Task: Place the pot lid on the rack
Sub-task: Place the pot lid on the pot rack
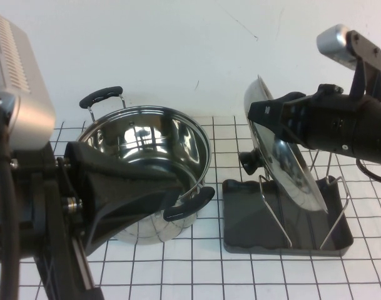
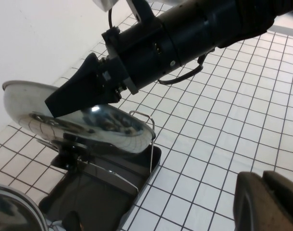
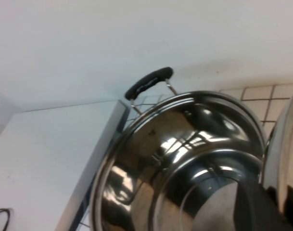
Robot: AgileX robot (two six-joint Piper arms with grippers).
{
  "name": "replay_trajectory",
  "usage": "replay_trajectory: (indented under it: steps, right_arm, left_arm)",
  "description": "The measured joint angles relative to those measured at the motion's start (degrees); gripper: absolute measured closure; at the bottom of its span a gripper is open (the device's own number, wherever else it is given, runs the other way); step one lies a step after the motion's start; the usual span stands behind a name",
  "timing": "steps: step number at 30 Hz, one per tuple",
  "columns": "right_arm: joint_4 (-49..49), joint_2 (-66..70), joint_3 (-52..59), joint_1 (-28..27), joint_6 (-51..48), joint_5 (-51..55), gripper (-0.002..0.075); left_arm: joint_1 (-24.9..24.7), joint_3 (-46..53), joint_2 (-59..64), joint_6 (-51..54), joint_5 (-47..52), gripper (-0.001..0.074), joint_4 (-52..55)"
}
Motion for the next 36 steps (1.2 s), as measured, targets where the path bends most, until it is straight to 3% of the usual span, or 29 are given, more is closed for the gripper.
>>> replay_trajectory:
  steps: [15, 20, 25, 27, 30, 36]
  right_arm:
    - [0.12, 3.22, -0.13, 0.0, 2.55, -0.69, 0.069]
    - [0.22, 3.48, -0.13, 0.0, 2.64, -0.56, 0.0559]
    - [0.22, 3.48, -0.13, 0.0, 1.55, 0.07, 0.0315]
    - [0.22, 3.52, -0.13, 0.0, 1.41, 0.76, 0.0252]
    - [0.22, 3.52, -0.13, 0.0, 1.41, 1.2, 0.0211]
    - [-3.04, 3.52, 0.35, 0.0, 1.19, 2.14, 0.02]
  left_arm:
    - [0.0, 0.0, 0.0, 0.0, 0.0, 0.0736, 0.0]
    - [0.0, 0.0, 0.0, 0.0, 0.0, 0.0736, -0.24]
    - [0.0, 0.0, 0.0, 0.0, -0.09, 0.0736, -1.43]
    - [0.0, 0.0, 0.0, 0.0, -0.23, 0.0736, -1.55]
    - [0.0, 0.0, 0.0, 0.0, -0.35, 0.0736, -1.55]
    - [0.0, 0.0, 0.0, 0.0, -0.43, 0.0736, -1.9]
